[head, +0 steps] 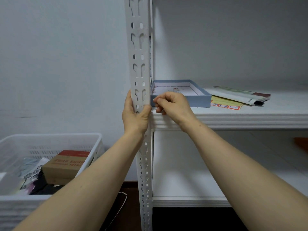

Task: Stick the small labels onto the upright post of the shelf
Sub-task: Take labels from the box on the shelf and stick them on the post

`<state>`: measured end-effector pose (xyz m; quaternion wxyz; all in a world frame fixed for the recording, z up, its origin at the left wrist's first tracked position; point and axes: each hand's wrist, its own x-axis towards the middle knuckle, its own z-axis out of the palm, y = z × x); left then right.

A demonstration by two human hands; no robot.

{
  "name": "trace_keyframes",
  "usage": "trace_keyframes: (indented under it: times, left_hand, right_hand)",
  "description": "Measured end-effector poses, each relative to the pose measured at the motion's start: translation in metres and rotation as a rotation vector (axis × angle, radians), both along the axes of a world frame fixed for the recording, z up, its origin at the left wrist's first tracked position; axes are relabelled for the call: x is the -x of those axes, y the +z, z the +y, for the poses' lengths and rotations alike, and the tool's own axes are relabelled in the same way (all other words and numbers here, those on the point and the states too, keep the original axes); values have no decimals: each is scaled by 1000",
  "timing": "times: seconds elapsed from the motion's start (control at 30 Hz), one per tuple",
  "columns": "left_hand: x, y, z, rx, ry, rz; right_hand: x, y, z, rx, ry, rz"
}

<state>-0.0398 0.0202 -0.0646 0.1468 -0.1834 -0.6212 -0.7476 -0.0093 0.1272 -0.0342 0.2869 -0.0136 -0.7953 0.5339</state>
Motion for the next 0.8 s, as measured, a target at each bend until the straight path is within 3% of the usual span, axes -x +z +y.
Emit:
trace_keyframes:
  times: [0.8]
  left_hand:
    - [3,-2,-7,5,-42,-13]
  right_hand:
    - [-2,1,-2,-24,-9,3]
